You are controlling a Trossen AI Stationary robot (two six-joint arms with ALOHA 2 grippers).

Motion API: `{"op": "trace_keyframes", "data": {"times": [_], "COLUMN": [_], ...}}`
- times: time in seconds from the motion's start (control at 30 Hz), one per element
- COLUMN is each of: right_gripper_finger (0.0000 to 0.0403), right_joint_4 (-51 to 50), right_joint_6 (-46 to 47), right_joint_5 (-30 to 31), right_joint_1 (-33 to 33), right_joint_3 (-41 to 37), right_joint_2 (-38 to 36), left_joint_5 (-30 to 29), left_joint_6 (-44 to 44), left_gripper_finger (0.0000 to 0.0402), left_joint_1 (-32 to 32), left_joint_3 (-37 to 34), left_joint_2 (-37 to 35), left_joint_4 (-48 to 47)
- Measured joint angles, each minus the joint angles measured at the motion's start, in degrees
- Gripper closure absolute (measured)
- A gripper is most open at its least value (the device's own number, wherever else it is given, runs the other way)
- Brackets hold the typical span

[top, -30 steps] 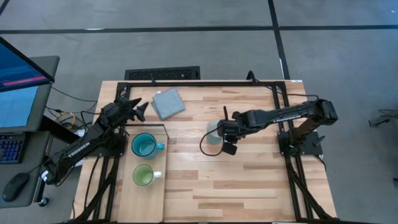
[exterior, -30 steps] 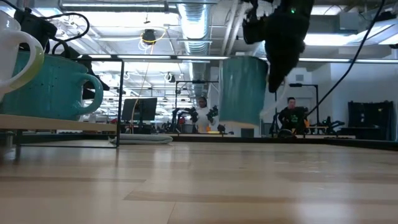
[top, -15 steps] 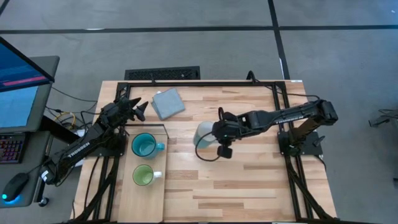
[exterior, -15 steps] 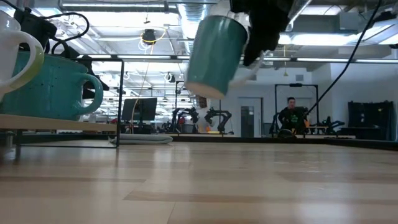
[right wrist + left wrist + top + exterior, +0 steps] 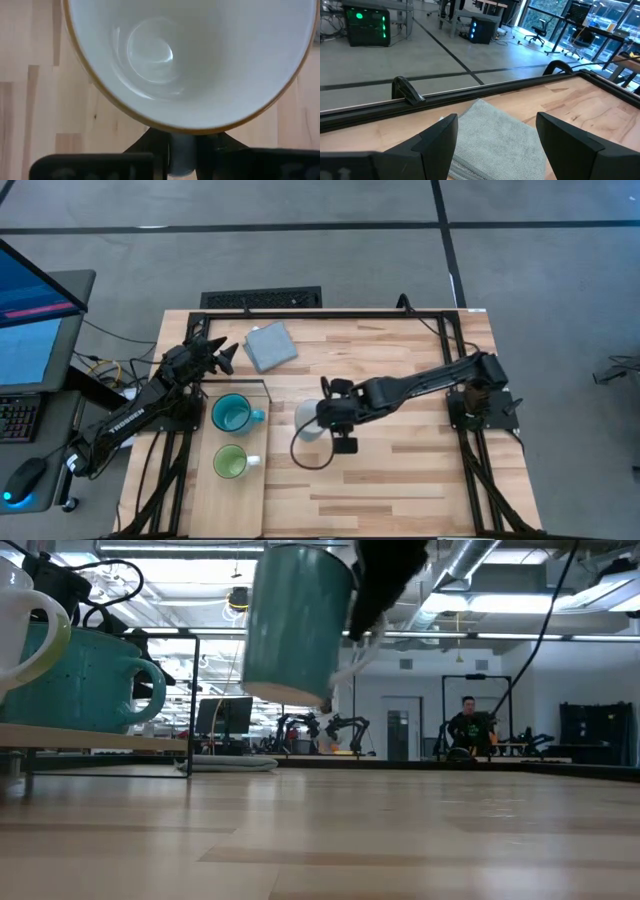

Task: Stack small to large cups/mugs on shelf
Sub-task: Put the blue mug on the shelf

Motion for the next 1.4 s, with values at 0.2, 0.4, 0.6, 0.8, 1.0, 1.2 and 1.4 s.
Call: {"op": "trace_keyframes", "data": {"times": [0.2,0.4,0.6,0.8,1.0,1.2,1.4], "right_gripper_finger": [0.0335,0.0335,0.0335,0.0335,0.0335,0.0335,0.0335], "right_joint_4": [-3.80,-7.50,-11.63,-13.34,-9.91,-4.33,-3.10], "right_joint_6": [0.08,4.17,9.06,13.35,16.15,12.81,8.62], "right_joint_5": [-0.05,0.32,-0.12,-0.17,-0.49,-0.26,-0.11], "right_joint_1": [2.30,5.17,9.16,12.67,14.29,14.72,13.87], "right_joint_3": [10.61,20.89,31.16,40.13,39.50,39.50,39.43], "right_joint_2": [6.34,13.89,21.17,25.85,26.11,26.35,26.37], "left_joint_5": [0.04,0.85,1.53,1.49,2.47,2.45,2.45], "left_joint_6": [0.91,5.36,6.32,6.25,5.55,3.37,4.16], "left_gripper_finger": [0.0140,0.0140,0.0140,0.0140,0.0140,0.0140,0.0140], "left_joint_1": [0.00,0.00,0.02,0.02,0.00,0.00,0.00], "left_joint_3": [0.00,0.00,0.00,0.00,-0.02,-0.02,-0.04], "left_joint_2": [0.00,0.24,0.84,1.14,1.11,1.14,1.14], "left_joint_4": [-0.01,-0.03,0.04,0.08,0.05,0.12,0.52]}}
